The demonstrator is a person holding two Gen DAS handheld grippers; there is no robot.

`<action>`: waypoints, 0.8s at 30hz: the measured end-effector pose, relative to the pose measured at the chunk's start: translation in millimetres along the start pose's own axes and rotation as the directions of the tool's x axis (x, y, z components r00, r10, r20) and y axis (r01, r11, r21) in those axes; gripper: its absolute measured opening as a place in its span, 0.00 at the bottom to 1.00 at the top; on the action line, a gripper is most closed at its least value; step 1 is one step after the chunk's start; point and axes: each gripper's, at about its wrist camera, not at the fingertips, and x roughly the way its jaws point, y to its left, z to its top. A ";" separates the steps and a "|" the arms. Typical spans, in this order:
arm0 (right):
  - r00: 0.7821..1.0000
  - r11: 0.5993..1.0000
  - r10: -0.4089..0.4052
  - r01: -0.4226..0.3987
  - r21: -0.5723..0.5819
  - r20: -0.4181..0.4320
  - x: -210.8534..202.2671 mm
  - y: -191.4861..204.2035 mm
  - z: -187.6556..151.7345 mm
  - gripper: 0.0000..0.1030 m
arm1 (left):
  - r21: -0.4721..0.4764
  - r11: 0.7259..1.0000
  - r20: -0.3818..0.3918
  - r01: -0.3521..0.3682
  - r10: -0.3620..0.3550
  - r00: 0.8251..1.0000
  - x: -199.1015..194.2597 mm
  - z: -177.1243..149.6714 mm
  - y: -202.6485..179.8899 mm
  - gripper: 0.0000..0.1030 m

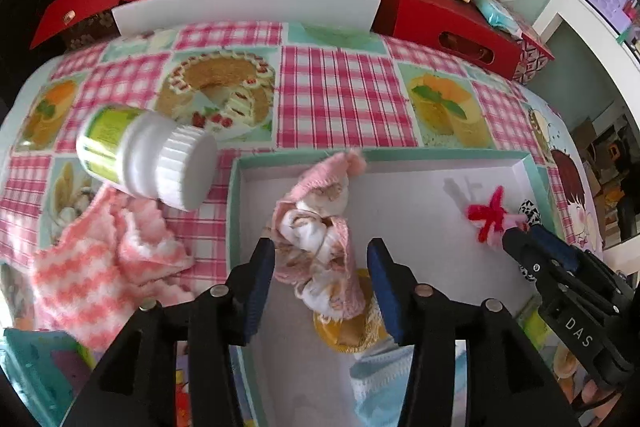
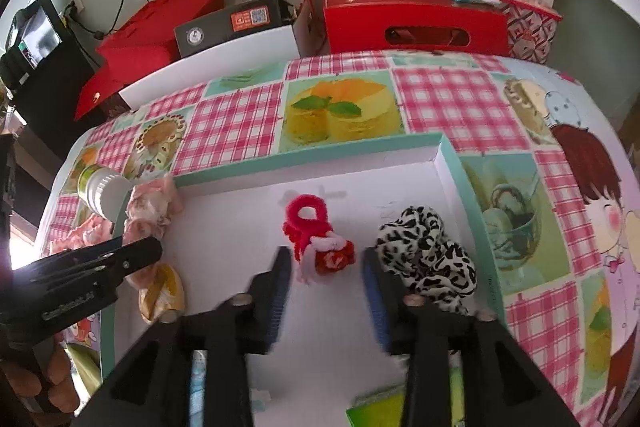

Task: Organize soft objects
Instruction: 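Open both grippers to drop the sock and the bow into the tray, then move both tools back toward the pink striped cloth beside the white bottle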

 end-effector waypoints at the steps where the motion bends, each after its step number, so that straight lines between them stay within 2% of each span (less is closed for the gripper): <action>1: 1.000 1.000 0.000 0.000 -0.004 0.011 -3.8 0.9 1.0 0.47 | 0.001 1.000 0.016 -0.001 0.001 1.000 -6.8 1.0 0.4 0.51; 3: 1.000 1.000 -0.006 0.006 -0.009 0.029 -11.6 3.0 2.9 0.48 | -0.006 1.000 0.033 -0.005 0.005 0.999 -16.1 1.6 2.3 0.60; 7: 0.998 0.999 -0.028 0.029 -0.023 0.049 -24.5 6.7 4.6 0.56 | -0.014 1.000 0.069 -0.016 0.017 0.997 -33.5 2.4 5.8 0.65; 11: 0.997 0.998 -0.055 0.057 -0.033 0.059 -34.0 10.3 5.5 0.73 | -0.033 0.998 0.089 -0.052 0.055 0.995 -42.2 4.1 11.8 0.77; 17: 0.992 0.991 -0.105 0.111 -0.079 0.071 -38.6 18.1 5.6 0.99 | -0.072 0.994 0.094 -0.083 0.090 0.992 -39.8 5.0 25.3 0.79; 20: 0.988 0.987 -0.139 0.143 -0.072 0.063 -34.3 17.3 5.1 1.00 | -0.100 0.987 0.120 -0.127 0.139 0.983 -36.5 3.3 32.5 1.00; 24: 0.985 0.984 -0.164 0.166 -0.057 0.046 -30.1 12.9 4.8 1.00 | -0.112 0.981 0.117 -0.156 0.169 0.979 -33.6 2.4 38.8 1.00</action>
